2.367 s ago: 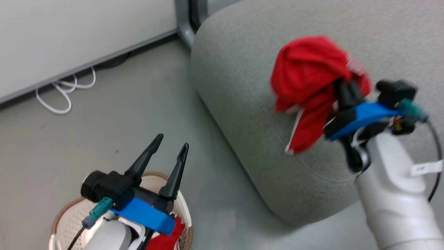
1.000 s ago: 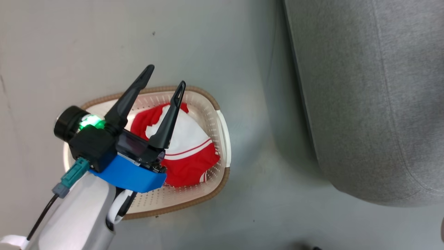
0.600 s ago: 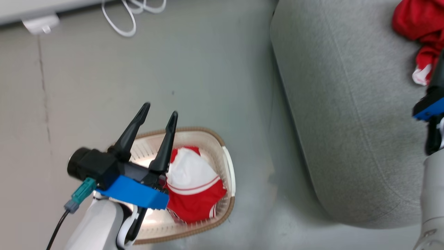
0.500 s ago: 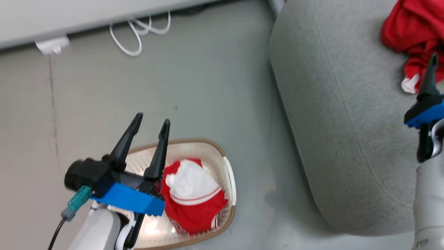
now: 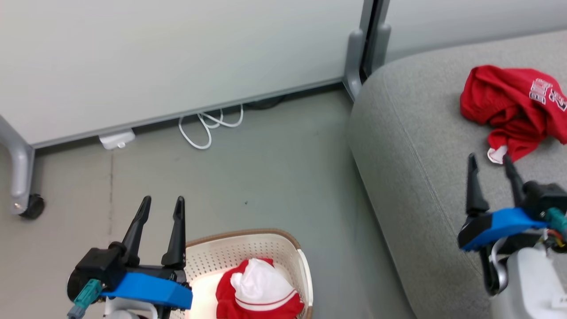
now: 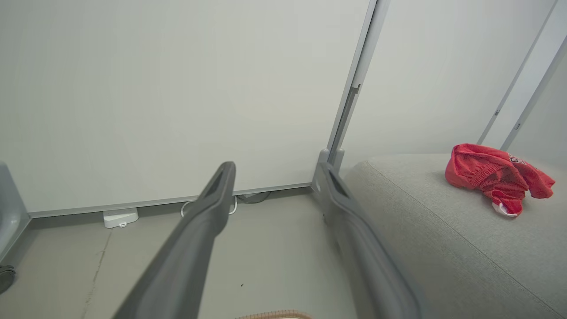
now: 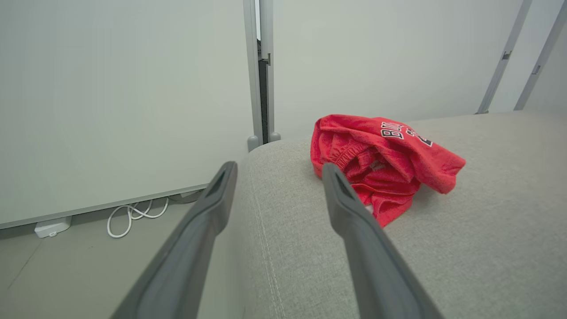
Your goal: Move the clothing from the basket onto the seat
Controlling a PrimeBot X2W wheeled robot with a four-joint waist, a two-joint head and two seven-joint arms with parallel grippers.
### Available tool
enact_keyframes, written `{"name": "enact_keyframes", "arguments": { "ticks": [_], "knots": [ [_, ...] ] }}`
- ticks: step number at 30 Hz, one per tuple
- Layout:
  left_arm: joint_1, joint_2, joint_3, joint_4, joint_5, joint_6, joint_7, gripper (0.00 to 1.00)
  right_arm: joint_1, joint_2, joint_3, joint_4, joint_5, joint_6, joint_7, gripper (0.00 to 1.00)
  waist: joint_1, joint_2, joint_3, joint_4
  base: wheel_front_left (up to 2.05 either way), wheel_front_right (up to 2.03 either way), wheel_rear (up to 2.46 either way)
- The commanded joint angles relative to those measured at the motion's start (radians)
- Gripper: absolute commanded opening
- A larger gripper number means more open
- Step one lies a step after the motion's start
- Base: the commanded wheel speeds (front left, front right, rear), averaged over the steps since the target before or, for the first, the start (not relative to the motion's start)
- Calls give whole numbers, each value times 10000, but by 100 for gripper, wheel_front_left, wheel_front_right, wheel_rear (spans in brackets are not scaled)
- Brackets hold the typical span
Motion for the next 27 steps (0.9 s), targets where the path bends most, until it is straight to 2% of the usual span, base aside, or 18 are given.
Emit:
{"name": "enact_keyframes", "arguments": {
  "ticks": [1,10,17,27],
  "knots": [
    [140,-53,177,50,92,-55,-25,100,410,7,348,-241,227,5,-30,100,3,0,-384,212,0,0,0],
    [716,-317,877,507,395,-41,-26,100,2254,7,2149,-1320,937,5,82,100,3,0,-1122,622,0,0,0],
    [1094,-367,1357,897,758,-42,-26,100,3058,5,2722,-1896,1156,5,317,100,3,0,-1447,910,0,0,0],
    [1396,-425,1720,1314,996,-45,-26,100,3590,4,2864,-2352,1242,5,627,100,3,0,-1608,1379,0,0,0]
  ]
}}
